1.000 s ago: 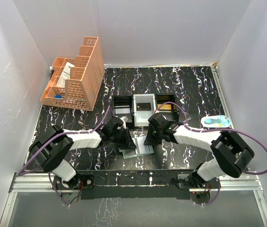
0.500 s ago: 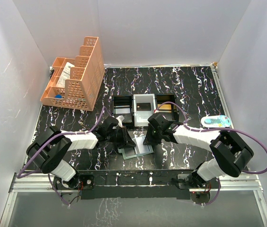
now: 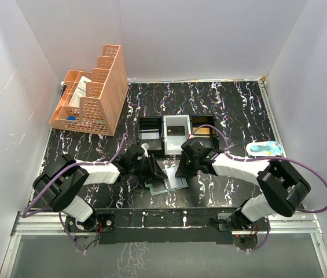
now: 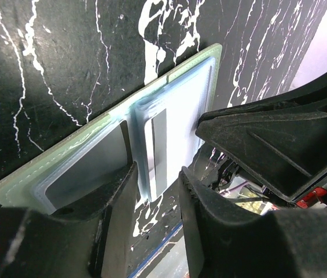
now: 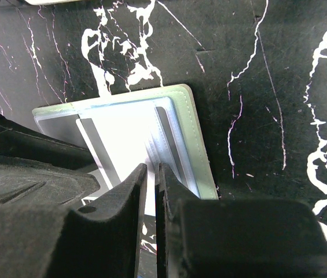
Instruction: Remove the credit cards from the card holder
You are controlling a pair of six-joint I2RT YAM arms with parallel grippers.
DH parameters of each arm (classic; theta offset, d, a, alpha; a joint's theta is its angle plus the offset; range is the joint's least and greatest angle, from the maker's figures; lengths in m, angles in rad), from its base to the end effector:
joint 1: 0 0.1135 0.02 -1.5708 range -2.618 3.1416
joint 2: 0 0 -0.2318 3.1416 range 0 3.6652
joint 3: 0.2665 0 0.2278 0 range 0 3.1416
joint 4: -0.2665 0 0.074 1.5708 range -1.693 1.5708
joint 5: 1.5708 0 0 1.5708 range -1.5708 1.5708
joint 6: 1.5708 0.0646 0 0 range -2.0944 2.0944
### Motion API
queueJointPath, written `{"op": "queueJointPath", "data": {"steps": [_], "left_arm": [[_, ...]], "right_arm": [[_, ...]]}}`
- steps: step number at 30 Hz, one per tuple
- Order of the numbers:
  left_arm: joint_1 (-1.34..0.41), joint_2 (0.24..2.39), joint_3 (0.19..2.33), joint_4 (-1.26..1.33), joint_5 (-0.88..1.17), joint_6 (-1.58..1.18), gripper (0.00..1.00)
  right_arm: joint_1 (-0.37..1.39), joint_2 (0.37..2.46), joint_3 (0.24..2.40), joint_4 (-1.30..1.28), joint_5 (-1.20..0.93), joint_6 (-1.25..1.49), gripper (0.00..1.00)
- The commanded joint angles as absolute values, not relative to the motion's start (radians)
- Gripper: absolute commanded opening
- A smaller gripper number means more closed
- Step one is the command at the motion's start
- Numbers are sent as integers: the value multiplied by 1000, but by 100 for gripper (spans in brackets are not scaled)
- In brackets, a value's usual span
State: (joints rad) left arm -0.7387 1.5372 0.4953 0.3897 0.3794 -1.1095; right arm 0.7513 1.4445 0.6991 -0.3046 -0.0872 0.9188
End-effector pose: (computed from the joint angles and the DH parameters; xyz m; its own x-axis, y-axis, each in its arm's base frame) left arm 0.1919 -0.2072 0.1044 -0.9547 -0.2556 -0.1525 -0.0266 0.5834 -0.8117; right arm 0.1875 0.1828 0.1185 -0.9503 0.1959 -0.2419 0.0721 0.8944 0.4413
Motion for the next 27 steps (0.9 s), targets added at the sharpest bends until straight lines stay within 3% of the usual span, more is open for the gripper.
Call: {"op": "queueJointPath", "data": {"steps": [1,7,16,27], "left_arm": [[-734,1514,493,273,320,-1099,34],[-735,1561,504,337,337,-1111,28],[-734,1631,474,509,369,-1185,1],[-726,1506,407,439,339,-1140,0]], "right_arm": [[755,1466,681,-340,-80,907,11],[755,1462,677,-330,-94,906,11],[756,1462,663,-325,-95,910,11],[754,1475,668,-350,-64,904,11]]}}
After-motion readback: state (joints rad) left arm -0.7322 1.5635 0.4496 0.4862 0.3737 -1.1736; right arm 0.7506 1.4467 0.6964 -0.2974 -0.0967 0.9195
